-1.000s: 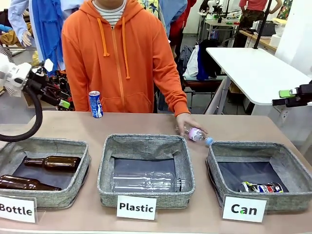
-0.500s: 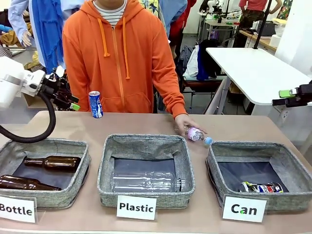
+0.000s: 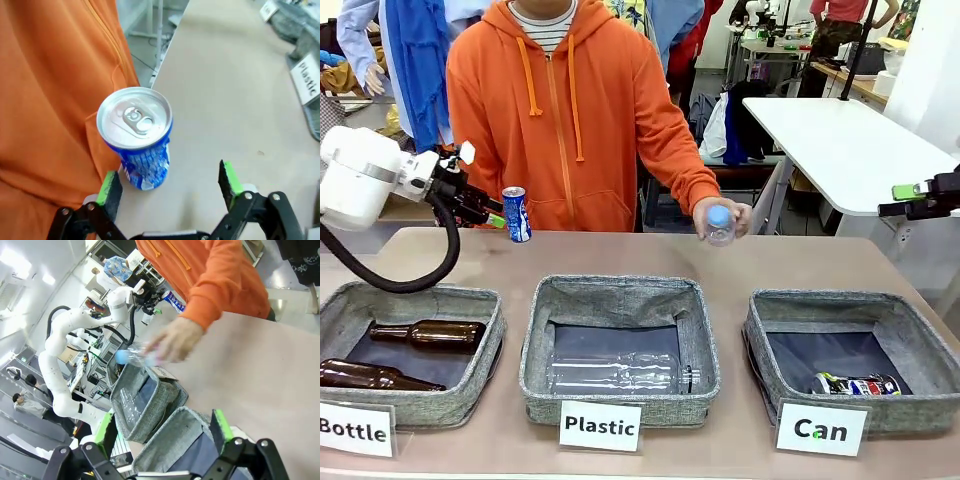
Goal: Sort the can waste into the basket.
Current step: Pick up the can waste from the table and place it in the right Fabric basket.
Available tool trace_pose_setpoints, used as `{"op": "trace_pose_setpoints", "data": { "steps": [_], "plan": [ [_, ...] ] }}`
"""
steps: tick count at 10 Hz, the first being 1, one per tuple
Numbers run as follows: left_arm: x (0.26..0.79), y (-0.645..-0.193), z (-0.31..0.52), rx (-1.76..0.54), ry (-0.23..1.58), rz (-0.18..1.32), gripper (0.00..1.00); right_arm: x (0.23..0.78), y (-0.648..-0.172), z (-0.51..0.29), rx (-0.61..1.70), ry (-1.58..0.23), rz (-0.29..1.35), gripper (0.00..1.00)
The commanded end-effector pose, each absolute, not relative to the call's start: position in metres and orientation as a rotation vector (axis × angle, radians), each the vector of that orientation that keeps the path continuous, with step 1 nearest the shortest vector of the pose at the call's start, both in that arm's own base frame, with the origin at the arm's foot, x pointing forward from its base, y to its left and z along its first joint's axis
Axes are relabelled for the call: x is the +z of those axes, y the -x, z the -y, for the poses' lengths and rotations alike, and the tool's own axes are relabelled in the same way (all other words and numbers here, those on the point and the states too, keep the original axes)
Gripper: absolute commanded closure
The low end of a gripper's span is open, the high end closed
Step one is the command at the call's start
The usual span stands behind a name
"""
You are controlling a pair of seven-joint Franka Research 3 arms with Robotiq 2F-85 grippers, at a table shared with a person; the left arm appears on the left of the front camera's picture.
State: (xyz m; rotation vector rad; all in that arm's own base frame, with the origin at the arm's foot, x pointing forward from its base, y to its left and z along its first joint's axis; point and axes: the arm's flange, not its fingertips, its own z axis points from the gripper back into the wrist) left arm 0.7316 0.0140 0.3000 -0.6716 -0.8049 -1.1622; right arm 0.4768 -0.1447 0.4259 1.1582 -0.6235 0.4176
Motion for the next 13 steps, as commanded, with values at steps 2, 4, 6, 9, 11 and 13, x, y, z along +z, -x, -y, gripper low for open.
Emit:
{"op": "trace_pose_setpoints", "data": {
  "steps": [2, 4, 6, 9, 11, 13],
  "plan": [
    [0.293, -0.753, -0.005, -1.111, 0.647, 0.844, 0.0, 0.425, -0.472, 0.143, 0.435, -1.133, 0.635, 0.0],
    [0.288, -0.757, 0.002, -1.104, 0.635, 0.838, 0.0, 0.425, -0.472, 0.143, 0.435, -1.133, 0.635, 0.0],
    [0.284, -0.758, 0.009, -1.118, 0.642, 0.832, 0.0, 0.425, -0.472, 0.143, 0.435, -1.133, 0.635, 0.0],
    [0.283, -0.761, 0.01, -1.127, 0.634, 0.82, 0.56, 0.425, -0.472, 0.143, 0.435, -1.133, 0.635, 0.0],
    [0.284, -0.76, 0.011, -1.147, 0.639, 0.831, 1.0, 0.425, -0.472, 0.143, 0.435, -1.133, 0.635, 0.0],
    [0.283, -0.759, 0.012, -1.163, 0.669, 0.847, 1.0, 0.425, -0.472, 0.143, 0.435, -1.133, 0.635, 0.0]
  ]
}}
